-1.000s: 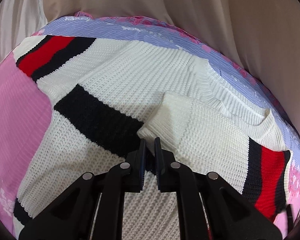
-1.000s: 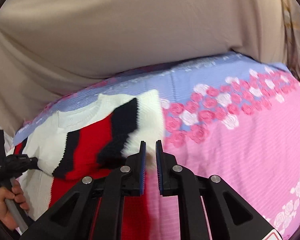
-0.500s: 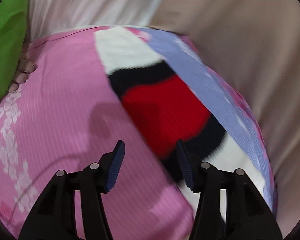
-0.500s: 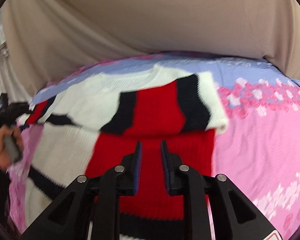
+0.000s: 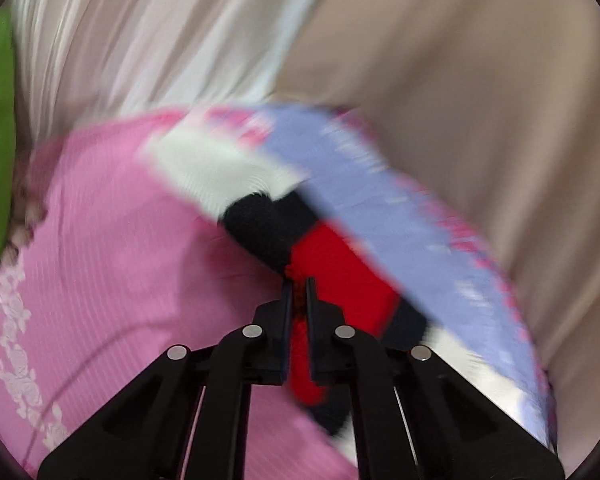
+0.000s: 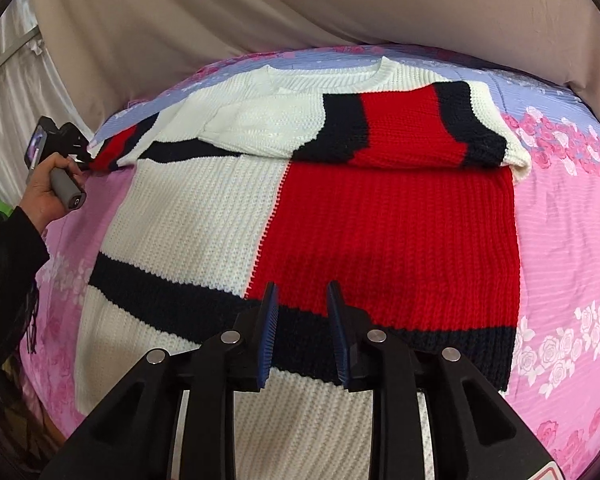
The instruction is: Fold small clothes
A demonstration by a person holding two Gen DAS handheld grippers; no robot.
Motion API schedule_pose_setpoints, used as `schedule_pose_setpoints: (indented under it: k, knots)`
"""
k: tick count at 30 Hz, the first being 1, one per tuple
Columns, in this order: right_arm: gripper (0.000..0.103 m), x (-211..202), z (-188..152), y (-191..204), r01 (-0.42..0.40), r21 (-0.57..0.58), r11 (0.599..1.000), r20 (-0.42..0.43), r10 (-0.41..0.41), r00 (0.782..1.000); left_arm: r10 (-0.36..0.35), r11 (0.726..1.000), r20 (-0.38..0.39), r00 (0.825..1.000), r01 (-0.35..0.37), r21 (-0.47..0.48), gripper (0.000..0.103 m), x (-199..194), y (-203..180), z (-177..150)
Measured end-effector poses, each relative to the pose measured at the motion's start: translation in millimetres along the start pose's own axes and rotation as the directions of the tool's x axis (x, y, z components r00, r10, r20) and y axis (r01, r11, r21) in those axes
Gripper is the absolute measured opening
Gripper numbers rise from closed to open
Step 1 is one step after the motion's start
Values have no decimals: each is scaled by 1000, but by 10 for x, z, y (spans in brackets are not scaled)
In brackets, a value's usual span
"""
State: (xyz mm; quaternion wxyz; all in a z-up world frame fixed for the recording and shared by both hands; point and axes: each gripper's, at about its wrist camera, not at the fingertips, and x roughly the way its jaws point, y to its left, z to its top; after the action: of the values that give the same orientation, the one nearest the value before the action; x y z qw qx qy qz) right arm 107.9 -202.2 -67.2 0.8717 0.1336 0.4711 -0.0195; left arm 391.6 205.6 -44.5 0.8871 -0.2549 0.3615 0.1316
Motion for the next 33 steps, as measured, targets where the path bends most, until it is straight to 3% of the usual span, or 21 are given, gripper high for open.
schedule_pose_setpoints:
  k: [3,5,7,9,12,13,14,15,16,20,23,25,31,33]
  knots:
    - [26,-53,47,-10,-2,2,1000,19,2,1000,-151,978,37,988,144,153,4,-581,-633,-262]
    - [27,-70,71,-35,1,4,1000,27,-1,1000,-241,935,4,970,232,268,4,-898,-1065,-640]
    - [27,-103,97,-97,14,22,1000,39,-15,999,-308,874,-93,947,321,366,4,-1105,-1423,-1185]
    - [28,-138,113,-194,23,47,999,47,-25,999,-302,814,-216,929,369,448,7,-1180,-1660,-1855]
    - [35,-178,118,-358,58,70,996,46,-61,997,-268,784,-306,914,391,482,11,-1276,-1606,-2477]
    - [36,-201,122,-413,82,64,995,49,-85,995,-265,788,-315,911,393,474,14,-1308,-1518,-2546]
    - [37,-226,133,-442,103,48,994,57,-106,993,-255,800,-313,915,382,463,23,-1345,-1398,-2566]
    - [37,-250,153,-449,125,20,992,69,-126,990,-236,819,-298,925,355,451,35,-1399,-1271,-2570]
    - [37,-285,193,-424,150,-27,988,95,-147,985,-204,842,-273,940,311,442,39,-1451,-1107,-2557]
    - [45,-244,474,-188,120,-175,977,143,-95,985,-59,880,-212,976,151,450,40,-1529,-489,-2430]
    - [50,-8,800,113,-6,-218,976,126,34,991,23,907,-224,974,74,414,40,-1449,-27,-2314]
    - [51,207,967,424,-33,-271,962,136,72,988,67,914,-227,972,31,404,40,-1455,235,-2289]
    - [51,861,1054,1554,-38,-535,844,99,107,989,125,931,-283,951,-14,365,40,-1359,776,-2319]
    - [50,1128,1040,1832,-43,-586,809,65,101,993,122,924,-267,956,-11,383,41,-1383,803,-2326]
